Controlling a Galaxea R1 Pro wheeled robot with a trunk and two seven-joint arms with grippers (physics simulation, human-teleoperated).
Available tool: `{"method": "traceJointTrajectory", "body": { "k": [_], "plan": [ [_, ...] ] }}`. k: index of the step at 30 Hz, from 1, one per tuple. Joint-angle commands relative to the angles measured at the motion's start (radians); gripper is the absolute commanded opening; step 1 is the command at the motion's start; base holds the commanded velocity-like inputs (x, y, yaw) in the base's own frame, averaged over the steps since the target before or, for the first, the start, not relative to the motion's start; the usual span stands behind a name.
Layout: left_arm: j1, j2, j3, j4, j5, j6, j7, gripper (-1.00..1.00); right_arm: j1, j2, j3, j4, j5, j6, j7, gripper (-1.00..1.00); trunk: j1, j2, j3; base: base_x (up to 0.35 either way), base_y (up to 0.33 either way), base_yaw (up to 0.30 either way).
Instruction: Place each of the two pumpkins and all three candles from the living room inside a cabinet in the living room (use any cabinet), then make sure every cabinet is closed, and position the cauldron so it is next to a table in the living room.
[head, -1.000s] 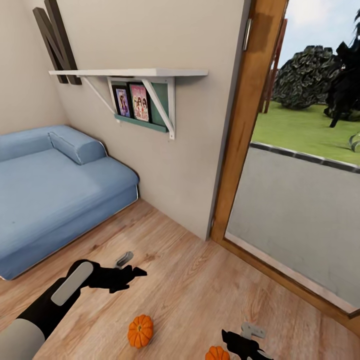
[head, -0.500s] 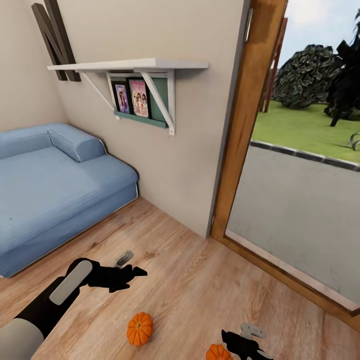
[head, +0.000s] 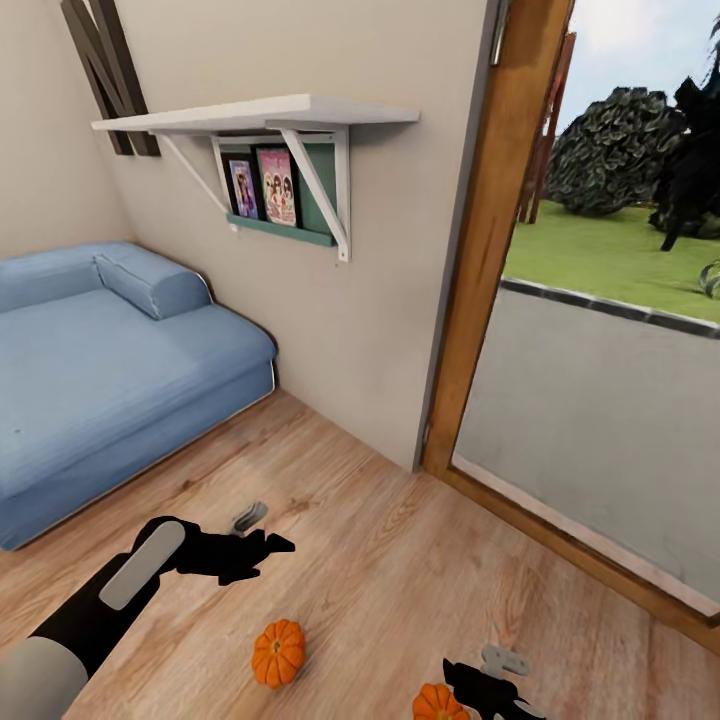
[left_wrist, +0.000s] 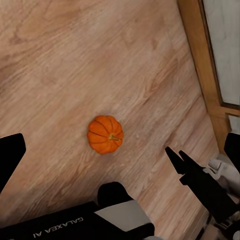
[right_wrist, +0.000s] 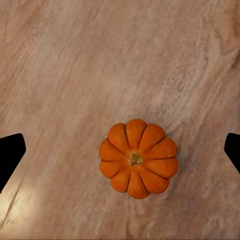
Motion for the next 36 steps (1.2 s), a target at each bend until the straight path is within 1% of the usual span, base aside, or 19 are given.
{"method": "traceJointTrajectory", "body": {
  "k": [1,5,11,17,21,23,25,26,28,29,31,34,36],
  "plan": [
    [-0.001,0.001,-0.002,0.0,0.011,0.0,0.009,1.0,-0.001,0.0,0.007,0.002,-0.011,-0.004,0.001,1.0,0.004,-0.008,-0.004,0.0,0.0,0.0],
    [-0.001,0.001,-0.003,-0.004,0.011,0.0,0.009,1.0,-0.001,-0.002,0.007,0.001,-0.014,-0.006,0.001,1.0,0.019,-0.036,-0.017,0.0,0.0,0.0],
    [-0.001,-0.009,-0.006,-0.001,0.01,0.0,0.01,1.0,-0.001,-0.006,0.004,0.002,-0.018,-0.006,0.002,1.0,0.042,-0.078,-0.035,0.0,0.0,0.0],
    [-0.001,-0.01,-0.005,0.002,0.009,-0.001,0.011,1.0,-0.001,-0.006,0.002,0.002,-0.02,-0.002,0.002,1.0,0.065,-0.12,-0.054,0.0,0.0,0.0],
    [-0.001,-0.012,-0.009,0.003,0.009,-0.001,0.011,1.0,-0.001,-0.009,-0.001,0.002,-0.021,0.014,0.007,1.0,0.08,-0.148,-0.067,0.0,0.0,0.0],
    [-0.001,-0.012,-0.008,0.003,0.009,-0.001,0.011,1.0,-0.001,-0.014,-0.001,-0.003,-0.021,0.05,0.009,1.0,0.088,-0.162,-0.073,0.0,0.0,0.0],
    [-0.001,-0.012,-0.009,0.003,0.009,-0.001,0.011,1.0,-0.003,-0.026,-0.003,-0.01,-0.021,0.096,0.01,1.0,0.096,-0.176,-0.079,0.0,0.0,0.0],
    [-0.001,-0.012,-0.009,0.002,0.009,-0.001,0.011,1.0,-0.003,-0.031,-0.003,-0.012,-0.021,0.106,0.01,1.0,0.1,-0.183,-0.082,0.0,0.0,0.0],
    [-0.001,-0.012,-0.009,0.002,0.009,-0.001,0.011,1.0,-0.007,-0.055,-0.004,-0.014,-0.029,0.132,0.013,1.0,0.107,-0.197,-0.089,0.0,0.0,0.0],
    [-0.001,-0.013,-0.009,0.002,0.009,-0.001,0.011,1.0,-0.008,-0.067,-0.004,-0.015,-0.039,0.14,0.022,1.0,0.111,-0.204,-0.092,0.0,0.0,0.0],
    [-0.001,-0.013,-0.01,0.002,0.009,-0.001,0.011,1.0,-0.01,-0.082,-0.004,-0.016,-0.074,0.152,0.062,1.0,0.119,-0.218,-0.098,0.0,0.0,0.0],
    [-0.001,-0.013,-0.01,0.002,0.009,-0.001,0.011,1.0,-0.014,-0.108,-0.004,-0.016,-0.134,0.208,0.129,1.0,0.13,-0.239,-0.107,0.0,0.0,0.0],
    [-0.001,-0.013,-0.01,0.002,0.009,-0.001,0.011,1.0,-0.015,-0.122,-0.004,-0.017,-0.15,0.226,0.143,1.0,0.138,-0.253,-0.114,0.0,0.0,0.0]
  ]
}}
